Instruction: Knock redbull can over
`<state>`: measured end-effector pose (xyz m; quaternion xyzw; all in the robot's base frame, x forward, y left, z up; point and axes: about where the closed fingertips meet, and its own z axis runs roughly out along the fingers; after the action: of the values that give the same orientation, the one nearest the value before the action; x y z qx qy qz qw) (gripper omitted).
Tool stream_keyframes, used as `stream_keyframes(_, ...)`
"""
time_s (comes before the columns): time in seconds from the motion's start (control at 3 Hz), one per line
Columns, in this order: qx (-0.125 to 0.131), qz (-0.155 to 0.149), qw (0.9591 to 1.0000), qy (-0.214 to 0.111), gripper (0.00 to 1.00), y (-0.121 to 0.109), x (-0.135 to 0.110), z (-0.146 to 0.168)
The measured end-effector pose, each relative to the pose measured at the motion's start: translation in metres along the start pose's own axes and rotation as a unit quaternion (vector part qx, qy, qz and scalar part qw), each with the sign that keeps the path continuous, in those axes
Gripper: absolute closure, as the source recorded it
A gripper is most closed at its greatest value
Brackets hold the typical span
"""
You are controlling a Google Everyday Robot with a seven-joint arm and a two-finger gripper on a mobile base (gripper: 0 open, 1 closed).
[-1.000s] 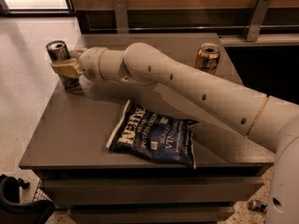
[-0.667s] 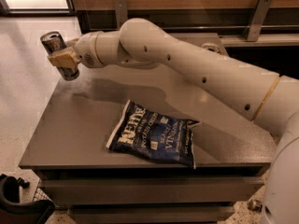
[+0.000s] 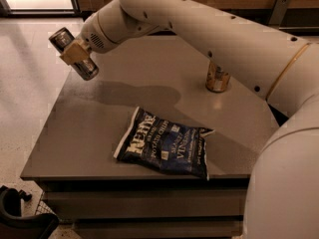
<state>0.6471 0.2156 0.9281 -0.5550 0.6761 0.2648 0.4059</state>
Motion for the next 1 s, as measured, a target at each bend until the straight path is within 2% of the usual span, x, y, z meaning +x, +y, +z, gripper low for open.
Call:
stream_keyframes(0.33, 0.005, 0.001, 0.9983, 0.058, 1.0, -0.006, 0.011, -0.004)
stream_keyframes(0.67, 0.013, -0.005, 0.9928, 0.119, 1.0, -0.007, 0.019, 0.0)
stream_keyframes(1.0, 0.019, -0.016, 0.981, 0.192, 1.0, -0.005, 0.028, 0.013)
